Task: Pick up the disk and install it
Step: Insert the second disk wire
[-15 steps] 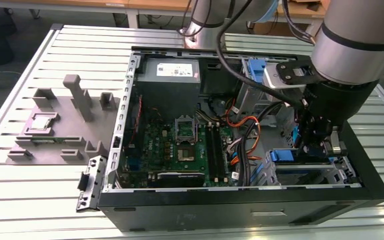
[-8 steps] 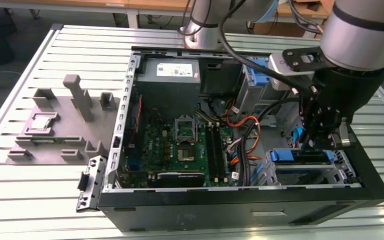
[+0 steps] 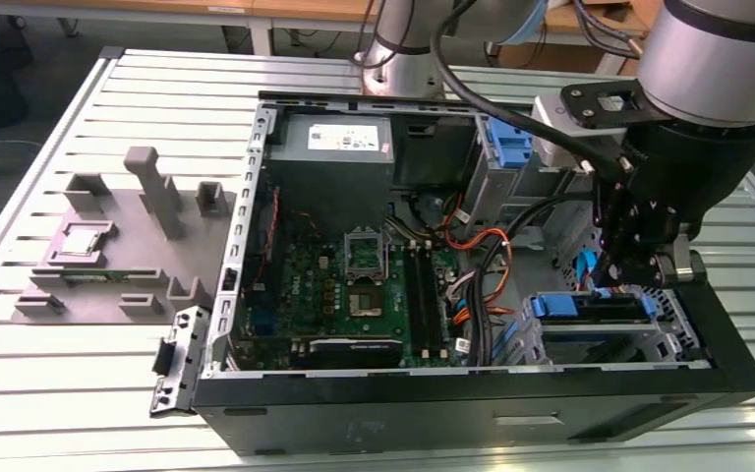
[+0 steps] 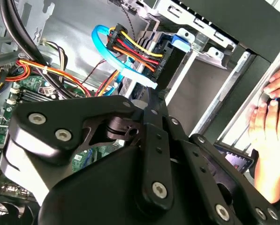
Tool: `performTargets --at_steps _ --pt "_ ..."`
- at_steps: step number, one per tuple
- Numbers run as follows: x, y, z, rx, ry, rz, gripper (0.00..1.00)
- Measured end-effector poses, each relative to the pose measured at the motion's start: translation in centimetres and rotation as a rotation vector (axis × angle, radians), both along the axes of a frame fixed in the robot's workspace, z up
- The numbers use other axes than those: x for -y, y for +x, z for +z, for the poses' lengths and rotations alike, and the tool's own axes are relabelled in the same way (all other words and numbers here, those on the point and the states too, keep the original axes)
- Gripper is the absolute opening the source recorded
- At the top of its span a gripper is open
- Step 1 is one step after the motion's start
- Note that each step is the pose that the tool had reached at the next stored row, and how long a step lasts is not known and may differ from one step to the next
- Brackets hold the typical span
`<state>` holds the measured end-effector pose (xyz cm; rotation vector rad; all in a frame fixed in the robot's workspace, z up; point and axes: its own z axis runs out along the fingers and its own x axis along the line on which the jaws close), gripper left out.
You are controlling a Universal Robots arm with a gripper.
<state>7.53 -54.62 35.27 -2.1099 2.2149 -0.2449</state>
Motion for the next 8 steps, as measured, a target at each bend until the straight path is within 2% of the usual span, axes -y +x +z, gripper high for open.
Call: performTargets --at_steps 8 --pt "0.00 0.00 0.00 -0.0002 0.0000 0.000 0.10"
